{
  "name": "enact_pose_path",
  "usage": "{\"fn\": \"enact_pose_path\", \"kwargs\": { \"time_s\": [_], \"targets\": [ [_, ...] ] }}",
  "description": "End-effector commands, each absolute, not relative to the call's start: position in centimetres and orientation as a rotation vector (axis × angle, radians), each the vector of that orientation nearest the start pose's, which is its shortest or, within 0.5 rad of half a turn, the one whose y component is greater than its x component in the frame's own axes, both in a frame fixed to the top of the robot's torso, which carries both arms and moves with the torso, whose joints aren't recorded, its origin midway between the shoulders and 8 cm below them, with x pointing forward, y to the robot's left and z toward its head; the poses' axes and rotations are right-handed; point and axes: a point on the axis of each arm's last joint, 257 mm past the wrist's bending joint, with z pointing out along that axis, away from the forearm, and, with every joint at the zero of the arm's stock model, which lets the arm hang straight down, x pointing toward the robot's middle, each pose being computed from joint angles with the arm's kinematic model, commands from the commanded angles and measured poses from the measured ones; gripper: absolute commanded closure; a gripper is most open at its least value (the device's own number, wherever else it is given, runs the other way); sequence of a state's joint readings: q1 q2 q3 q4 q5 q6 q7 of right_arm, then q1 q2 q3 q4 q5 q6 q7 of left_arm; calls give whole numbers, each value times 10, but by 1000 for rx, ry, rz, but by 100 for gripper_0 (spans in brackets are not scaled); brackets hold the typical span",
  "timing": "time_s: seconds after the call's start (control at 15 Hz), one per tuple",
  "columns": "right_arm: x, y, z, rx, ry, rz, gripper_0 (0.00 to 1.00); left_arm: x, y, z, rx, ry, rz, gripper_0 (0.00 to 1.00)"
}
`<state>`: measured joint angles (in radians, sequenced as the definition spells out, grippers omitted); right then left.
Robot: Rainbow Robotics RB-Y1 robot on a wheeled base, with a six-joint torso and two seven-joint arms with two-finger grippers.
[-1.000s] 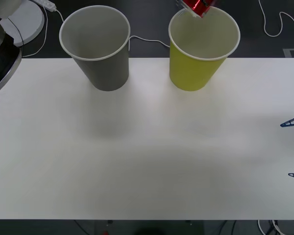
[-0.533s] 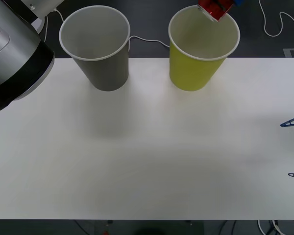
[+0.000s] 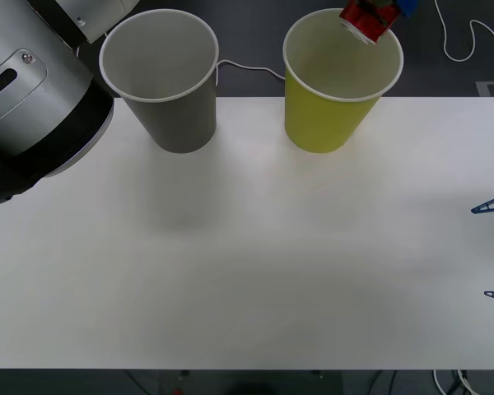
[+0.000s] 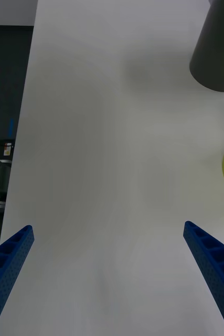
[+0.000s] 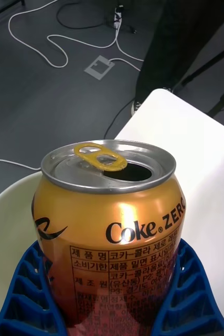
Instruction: Put the can into the green bin and the plastic bottle into the gray bin
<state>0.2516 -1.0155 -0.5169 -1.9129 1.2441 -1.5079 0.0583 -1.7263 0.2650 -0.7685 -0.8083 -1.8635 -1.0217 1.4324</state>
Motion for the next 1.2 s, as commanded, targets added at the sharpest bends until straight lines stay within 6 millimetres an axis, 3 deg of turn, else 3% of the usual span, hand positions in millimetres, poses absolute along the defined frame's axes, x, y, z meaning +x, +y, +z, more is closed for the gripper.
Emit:
{"fn": "enact_pose_path", "kwargs": {
  "time_s": [0.07, 0.13, 0.2, 0.27, 0.8, 1.0, 1.2],
  "targets": [
    [305, -323, -136, -1726, 1487, 260, 0, 573, -172, 67, 1131, 1909, -356, 89],
    [305, -323, -136, -1726, 1487, 260, 0, 572, -173, 67, 1131, 1909, -357, 54],
    [305, -323, -136, -1726, 1487, 260, 0, 573, -172, 67, 1130, 1910, -357, 32],
    [305, -323, -136, -1726, 1487, 260, 0, 574, -170, 67, 1130, 1909, -350, 0],
    [305, -323, -136, -1726, 1487, 260, 0, 573, -166, 70, 1131, 1916, -367, 0],
    [305, -323, -136, -1726, 1487, 260, 0, 569, -149, 76, 1169, 1922, -349, 0],
    [305, -323, -136, -1726, 1487, 260, 0, 567, -120, 82, 1196, 1926, -335, 0]
  ]
}}
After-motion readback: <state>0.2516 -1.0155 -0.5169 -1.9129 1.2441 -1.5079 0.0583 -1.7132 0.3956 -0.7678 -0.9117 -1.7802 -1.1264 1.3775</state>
